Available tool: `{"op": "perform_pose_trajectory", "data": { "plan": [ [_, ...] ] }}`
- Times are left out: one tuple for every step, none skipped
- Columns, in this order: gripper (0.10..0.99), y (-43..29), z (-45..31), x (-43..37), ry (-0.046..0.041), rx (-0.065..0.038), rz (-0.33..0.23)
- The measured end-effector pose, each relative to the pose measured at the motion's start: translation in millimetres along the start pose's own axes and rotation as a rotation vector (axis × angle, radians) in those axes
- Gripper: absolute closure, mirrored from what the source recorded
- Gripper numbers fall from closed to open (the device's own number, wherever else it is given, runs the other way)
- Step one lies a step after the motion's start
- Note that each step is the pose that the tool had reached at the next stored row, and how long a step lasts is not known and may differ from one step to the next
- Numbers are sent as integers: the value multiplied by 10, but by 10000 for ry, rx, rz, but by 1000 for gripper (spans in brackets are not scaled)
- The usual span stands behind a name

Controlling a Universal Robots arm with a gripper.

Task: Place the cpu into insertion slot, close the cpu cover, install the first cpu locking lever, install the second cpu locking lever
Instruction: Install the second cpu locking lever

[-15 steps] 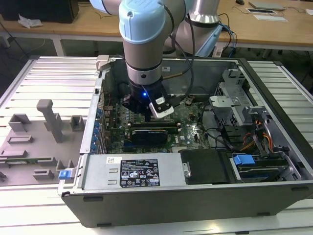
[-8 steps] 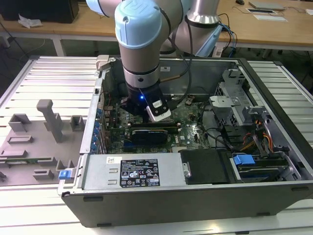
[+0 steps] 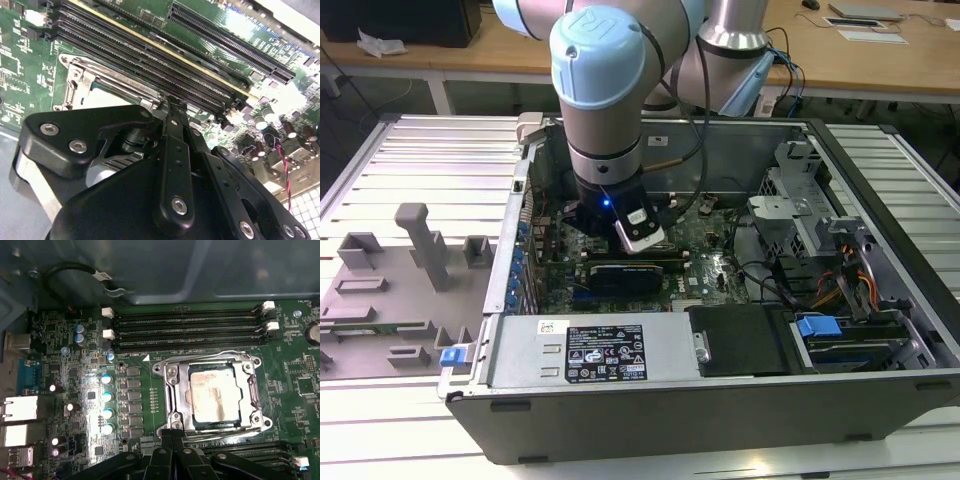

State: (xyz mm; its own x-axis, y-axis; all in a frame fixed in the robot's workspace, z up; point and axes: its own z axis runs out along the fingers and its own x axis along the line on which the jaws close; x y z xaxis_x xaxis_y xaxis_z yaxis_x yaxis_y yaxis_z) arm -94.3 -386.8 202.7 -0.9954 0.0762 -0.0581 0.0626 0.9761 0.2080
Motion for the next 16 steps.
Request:
{"op": "perform_pose_trajectory", "data": {
  "plan": [
    [980,1,4,3,0,-2,0],
    [980,2,10,8,0,-3,0],
    [980,4,13,13,1,-2,1],
    [980,8,16,17,1,-1,0],
    [980,14,19,22,0,-3,1],
    [980,20,21,25,0,-3,1],
    [980,30,25,29,0,-5,0],
    [980,36,28,30,0,-4,0],
    [980,44,31,31,0,-3,0],
    [980,48,35,33,-1,-4,0],
    [980,50,39,34,0,-6,-1],
    [980,50,41,37,1,-2,-1],
    [980,50,42,37,1,-2,0],
    [980,50,43,37,2,-5,0],
    [980,50,43,37,1,-4,0],
    [980,50,43,37,0,-4,0]
  ]
}}
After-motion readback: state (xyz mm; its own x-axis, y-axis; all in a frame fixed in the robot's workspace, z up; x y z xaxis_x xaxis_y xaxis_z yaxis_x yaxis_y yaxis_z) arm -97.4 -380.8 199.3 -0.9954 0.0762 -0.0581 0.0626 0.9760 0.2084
